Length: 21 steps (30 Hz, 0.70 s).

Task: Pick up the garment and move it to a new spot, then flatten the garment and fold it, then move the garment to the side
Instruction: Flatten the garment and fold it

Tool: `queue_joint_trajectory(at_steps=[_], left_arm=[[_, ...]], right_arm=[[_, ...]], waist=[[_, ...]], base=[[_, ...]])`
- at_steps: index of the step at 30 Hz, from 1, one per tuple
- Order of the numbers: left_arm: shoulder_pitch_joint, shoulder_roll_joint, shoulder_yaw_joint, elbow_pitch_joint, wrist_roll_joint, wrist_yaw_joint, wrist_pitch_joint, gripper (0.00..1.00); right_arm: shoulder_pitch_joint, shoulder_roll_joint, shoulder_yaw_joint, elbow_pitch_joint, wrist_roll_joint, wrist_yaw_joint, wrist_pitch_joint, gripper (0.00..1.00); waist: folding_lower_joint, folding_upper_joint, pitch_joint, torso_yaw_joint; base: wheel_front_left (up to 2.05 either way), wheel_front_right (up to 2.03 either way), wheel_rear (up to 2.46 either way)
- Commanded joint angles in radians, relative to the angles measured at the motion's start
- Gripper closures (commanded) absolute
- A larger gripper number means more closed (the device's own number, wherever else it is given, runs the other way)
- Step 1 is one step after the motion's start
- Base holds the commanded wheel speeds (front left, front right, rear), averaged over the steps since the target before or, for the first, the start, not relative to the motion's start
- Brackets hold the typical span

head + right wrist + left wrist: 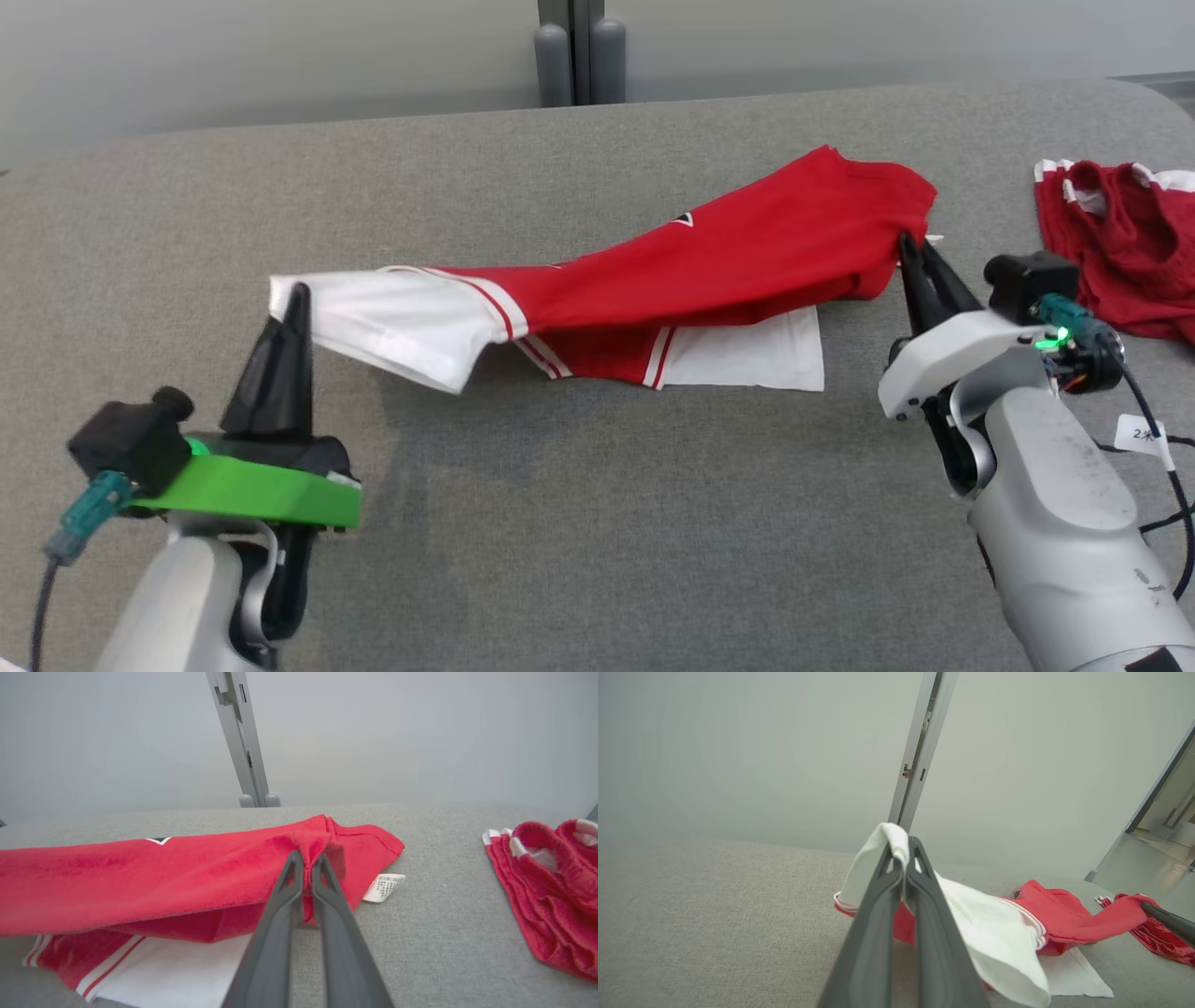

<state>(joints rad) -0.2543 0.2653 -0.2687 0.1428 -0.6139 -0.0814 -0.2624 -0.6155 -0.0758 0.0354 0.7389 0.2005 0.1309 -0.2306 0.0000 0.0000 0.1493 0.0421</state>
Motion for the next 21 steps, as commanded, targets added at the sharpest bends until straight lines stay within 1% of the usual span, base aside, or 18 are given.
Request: queue_joint_trajectory(at_steps=[1,5,7,11,14,18,21], left_arm=[[-0.019,0.020,0.017,-0.030,0.000,-0.004,-0.003,1.00],[-0.041,0.063,0.055,-0.149,0.012,0.008,0.004,1.00],[-0.047,0.084,0.066,-0.228,0.025,0.026,0.021,1.00],[-0.058,0.141,0.095,-0.402,0.052,0.060,0.075,1.00],[-0.072,0.182,0.113,-0.521,0.070,0.079,0.128,1.00],[-0.105,0.242,0.131,-0.649,0.099,0.091,0.203,1.00],[-0.141,0.282,0.141,-0.723,0.110,0.092,0.259,1.00]], right_arm=[[-0.005,-0.014,0.011,-0.048,0.011,-0.001,-0.011,1.00],[0.028,-0.045,0.027,-0.246,0.031,-0.001,-0.017,1.00],[0.051,-0.061,0.020,-0.358,0.036,-0.001,-0.004,1.00],[0.116,-0.075,-0.019,-0.643,0.035,-0.001,0.063,1.00],[0.169,-0.072,-0.061,-0.854,0.018,-0.001,0.128,1.00],[0.214,-0.063,-0.111,-1.092,0.001,-0.001,0.206,1.00],[0.234,-0.056,-0.138,-1.231,-0.013,-0.001,0.256,1.00]], waist=[[0.0000,0.0000,-0.025,-0.020],[0.0000,0.0000,-0.063,-0.041],[0.0000,0.0000,-0.083,-0.049],[0.0000,0.0000,-0.116,-0.063],[0.0000,0.0000,-0.131,-0.069],[0.0000,0.0000,-0.137,-0.075],[0.0000,0.0000,-0.136,-0.077]], base=[[0.00,0.00,0.00],[0.00,0.00,0.00],[0.00,0.00,0.00],[0.00,0.00,0.00],[0.00,0.00,0.00],[0.00,0.00,0.00],[0.00,0.00,0.00]])
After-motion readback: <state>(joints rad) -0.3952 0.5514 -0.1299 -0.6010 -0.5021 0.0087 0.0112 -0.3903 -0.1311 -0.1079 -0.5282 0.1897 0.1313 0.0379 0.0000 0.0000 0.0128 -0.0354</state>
